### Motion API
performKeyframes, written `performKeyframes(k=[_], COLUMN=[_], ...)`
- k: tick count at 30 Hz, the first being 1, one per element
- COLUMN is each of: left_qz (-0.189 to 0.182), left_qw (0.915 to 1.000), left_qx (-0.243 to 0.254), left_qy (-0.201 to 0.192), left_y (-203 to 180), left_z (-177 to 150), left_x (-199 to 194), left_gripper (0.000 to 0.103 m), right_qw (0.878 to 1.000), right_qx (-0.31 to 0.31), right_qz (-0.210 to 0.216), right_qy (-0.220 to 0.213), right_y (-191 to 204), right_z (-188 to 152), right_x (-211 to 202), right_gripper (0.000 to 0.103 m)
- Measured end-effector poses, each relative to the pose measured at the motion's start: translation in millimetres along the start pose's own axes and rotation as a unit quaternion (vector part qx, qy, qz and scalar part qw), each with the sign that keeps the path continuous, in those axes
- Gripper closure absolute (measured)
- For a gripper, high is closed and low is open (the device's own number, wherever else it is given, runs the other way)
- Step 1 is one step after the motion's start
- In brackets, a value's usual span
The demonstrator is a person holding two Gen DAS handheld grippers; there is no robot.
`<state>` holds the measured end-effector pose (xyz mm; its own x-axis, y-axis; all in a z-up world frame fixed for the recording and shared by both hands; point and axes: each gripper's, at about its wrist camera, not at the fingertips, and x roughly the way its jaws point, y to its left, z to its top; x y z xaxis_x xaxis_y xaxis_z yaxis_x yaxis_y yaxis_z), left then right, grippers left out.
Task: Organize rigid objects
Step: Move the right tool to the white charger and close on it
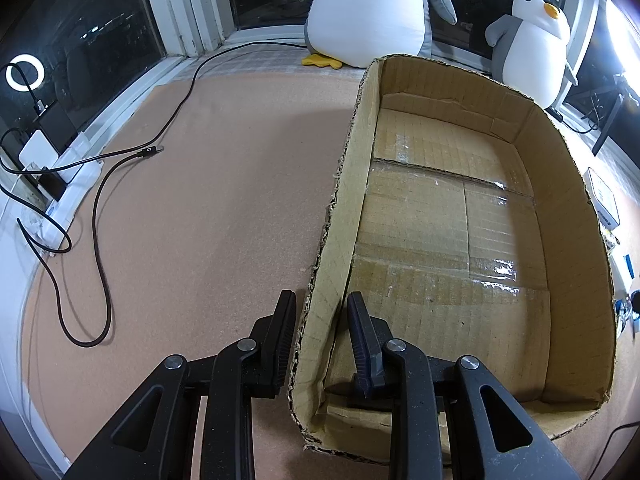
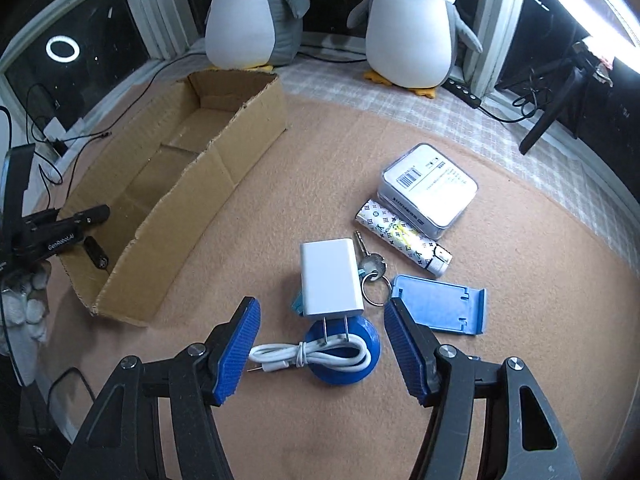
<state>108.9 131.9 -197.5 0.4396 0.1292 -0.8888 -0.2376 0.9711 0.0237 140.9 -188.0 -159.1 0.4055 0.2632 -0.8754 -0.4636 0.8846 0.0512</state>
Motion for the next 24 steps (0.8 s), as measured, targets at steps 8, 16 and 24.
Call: performKeyframes(k=[8, 16, 24], left_qz=[-0.001, -0.002, -0.002], left_qw=[1.0000, 1.0000, 1.0000], left_qx=[-0.002, -0.003, -0.003], left_qy=[0.000, -0.001, -0.001], left_y=[0, 0, 1], left_z=[0, -1, -1], left_x=[0, 0, 0], left_gripper=[0.074, 0.074, 0.074], right_qw=[1.000, 0.999, 0.999], right_qx=[-0.004, -0.018, -0.019], right_qz=[-0.004, -0.011, -0.013], right_qy=[0.016, 0.035, 0.048], right_y=[2, 6, 6], right_z=[10, 14, 14], right_x=[18, 32, 38], right_gripper=[0.042, 0.043, 0.064])
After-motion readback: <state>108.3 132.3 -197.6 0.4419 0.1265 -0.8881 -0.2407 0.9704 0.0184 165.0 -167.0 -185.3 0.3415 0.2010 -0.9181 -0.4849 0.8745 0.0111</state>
